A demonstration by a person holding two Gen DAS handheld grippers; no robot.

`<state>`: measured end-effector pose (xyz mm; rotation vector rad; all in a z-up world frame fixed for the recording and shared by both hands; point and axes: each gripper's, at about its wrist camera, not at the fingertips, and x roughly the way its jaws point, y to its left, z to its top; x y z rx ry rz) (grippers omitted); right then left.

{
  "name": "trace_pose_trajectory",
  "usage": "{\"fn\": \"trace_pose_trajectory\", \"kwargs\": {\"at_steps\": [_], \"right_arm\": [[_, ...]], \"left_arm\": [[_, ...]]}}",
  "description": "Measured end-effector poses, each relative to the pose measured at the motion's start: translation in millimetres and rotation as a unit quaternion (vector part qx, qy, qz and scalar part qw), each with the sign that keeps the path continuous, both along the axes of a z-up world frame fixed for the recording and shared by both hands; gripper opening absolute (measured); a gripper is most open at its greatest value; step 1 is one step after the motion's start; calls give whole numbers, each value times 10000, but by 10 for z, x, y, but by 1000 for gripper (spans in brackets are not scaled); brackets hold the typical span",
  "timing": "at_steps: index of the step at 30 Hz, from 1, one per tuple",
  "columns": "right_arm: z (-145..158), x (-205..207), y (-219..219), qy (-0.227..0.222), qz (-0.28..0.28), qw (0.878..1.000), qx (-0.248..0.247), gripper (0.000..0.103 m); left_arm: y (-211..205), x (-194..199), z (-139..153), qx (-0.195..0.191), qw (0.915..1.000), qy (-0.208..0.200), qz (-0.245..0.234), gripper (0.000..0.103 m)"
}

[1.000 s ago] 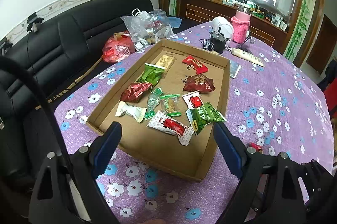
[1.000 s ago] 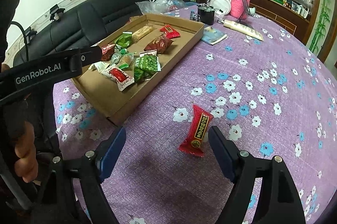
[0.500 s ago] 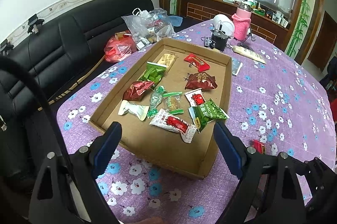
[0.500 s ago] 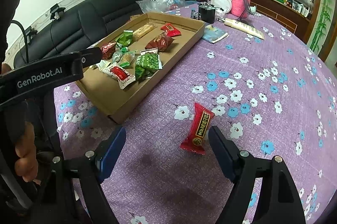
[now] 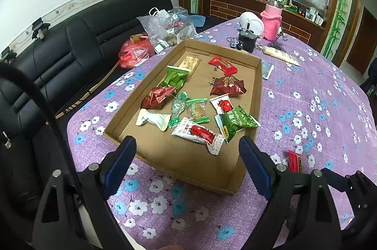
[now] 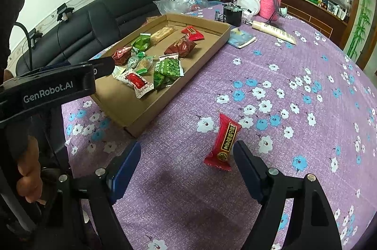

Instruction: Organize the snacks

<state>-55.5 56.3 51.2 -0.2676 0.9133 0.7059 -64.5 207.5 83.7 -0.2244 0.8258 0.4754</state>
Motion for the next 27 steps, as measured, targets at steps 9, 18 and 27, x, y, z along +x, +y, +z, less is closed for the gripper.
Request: {"fn": "trace_pose_trajectory", "kwargs": {"at_steps": [9,18,27], "right_arm": [[-12,-31,14,17,-27,10000,-39,81],[-15,-41,7,17,-96,9999,-75,81],[-22,-29,17,32,-125,9999,-91,81]], "left_arm": [[7,7,-23,-48,10000,39,-11,89],[0,70,-59,-57,9996,230,-182,89],[16,90,-44,-57,9994,212,-259,89]]}}
